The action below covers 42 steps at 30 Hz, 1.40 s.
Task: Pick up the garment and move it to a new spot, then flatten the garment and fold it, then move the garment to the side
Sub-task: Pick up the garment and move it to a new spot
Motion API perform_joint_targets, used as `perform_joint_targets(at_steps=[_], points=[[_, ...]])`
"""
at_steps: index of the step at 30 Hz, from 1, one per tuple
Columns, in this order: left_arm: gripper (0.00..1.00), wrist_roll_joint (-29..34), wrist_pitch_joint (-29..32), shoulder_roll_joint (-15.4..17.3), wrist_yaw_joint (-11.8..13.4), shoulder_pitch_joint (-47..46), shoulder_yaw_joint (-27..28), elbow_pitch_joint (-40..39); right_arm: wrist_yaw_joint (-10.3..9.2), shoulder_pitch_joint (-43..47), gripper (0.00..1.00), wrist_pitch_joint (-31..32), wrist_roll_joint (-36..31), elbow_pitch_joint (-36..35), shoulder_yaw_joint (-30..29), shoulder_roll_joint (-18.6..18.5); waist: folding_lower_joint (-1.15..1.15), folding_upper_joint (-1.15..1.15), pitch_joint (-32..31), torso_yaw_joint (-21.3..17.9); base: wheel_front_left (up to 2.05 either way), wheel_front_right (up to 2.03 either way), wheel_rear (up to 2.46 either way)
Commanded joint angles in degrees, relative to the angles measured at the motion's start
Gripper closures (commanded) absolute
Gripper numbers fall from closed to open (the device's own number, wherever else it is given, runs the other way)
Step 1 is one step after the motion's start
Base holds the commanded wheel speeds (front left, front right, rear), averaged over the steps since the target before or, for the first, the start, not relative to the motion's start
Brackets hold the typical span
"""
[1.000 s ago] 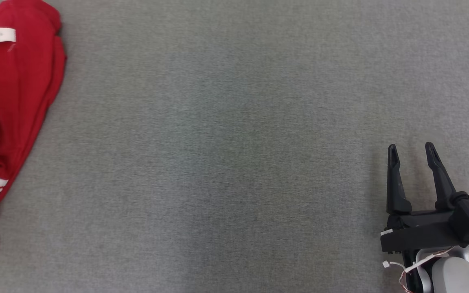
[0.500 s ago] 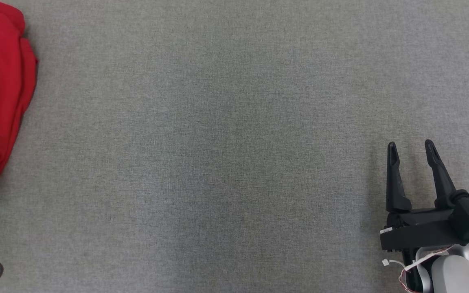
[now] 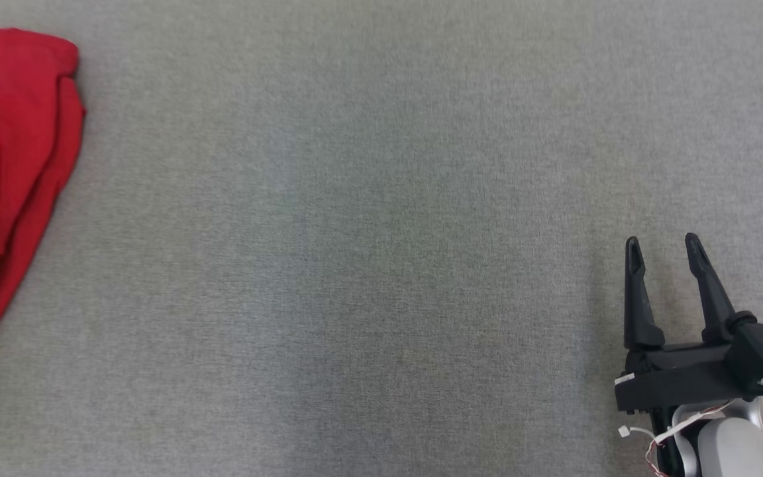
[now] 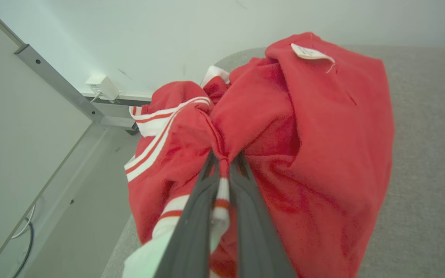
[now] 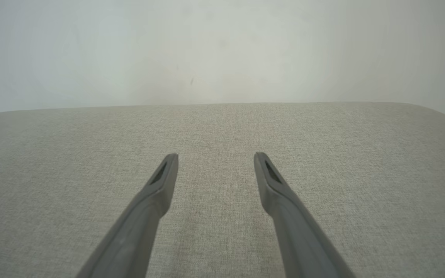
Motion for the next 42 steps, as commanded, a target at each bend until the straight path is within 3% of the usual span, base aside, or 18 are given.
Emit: perform_joint_targets(at_steps=[1, 6, 12, 24, 33, 42], points=[[1.0, 0.67, -1.77, 0.31, 0.44, -1.08, -0.08, -0.16, -0.14, 0.58, 0.0, -0.38, 0.62, 0.37, 0.08, 0.03, 0.0, 0.0, -1.57, 0.72, 0.0, 0.0, 0.0], [1.0, 2.94, -6.9, 1.75, 1.49, -4.58, -1.06, -2.48, -0.14, 1.02, 0.0, -1.09, 1.85, 1.99, 0.85, 0.02, 0.0, 0.0, -4.47, 1.32, 0.0, 0.0, 0.0], [1.0, 6.26, -8.93, 2.85, 1.35, -9.72, -3.22, -8.68, -0.14, 1.54, 0.0, -2.38, 4.32, 4.96, 1.75, 0.02, 0.0, 0.0, -7.92, 0.37, 0.0, 0.0, 0.0], [1.0, 8.7, -2.87, -1.87, 1.96, -15.96, -8.76, -28.6, -0.14, 2.12, 0.0, -3.75, 8.29, 9.35, 3.29, 0.02, 0.0, 0.0, -12.03, -8.52, 0.0, 0.0, 0.0], [1.0, 7.73, 2.11, -9.25, 3.07, -15.86, -13.16, -36.22, -0.14, 2.65, 0.0, -3.75, 9.64, 8.76, 3.38, 0.03, 0.0, 0.0, -13.16, -17.55, 0.0, 0.0, 0.0], [1.0, 5.06, 0.74, -19.83, 4.53, -12.48, -17.08, -33.59, -0.14, 2.81, 0.0, -3.75, 10.59, 8.36, 3.73, 0.03, 0.0, 0.0, -12.42, -21.85, 0.0, 0.0, 0.0]])
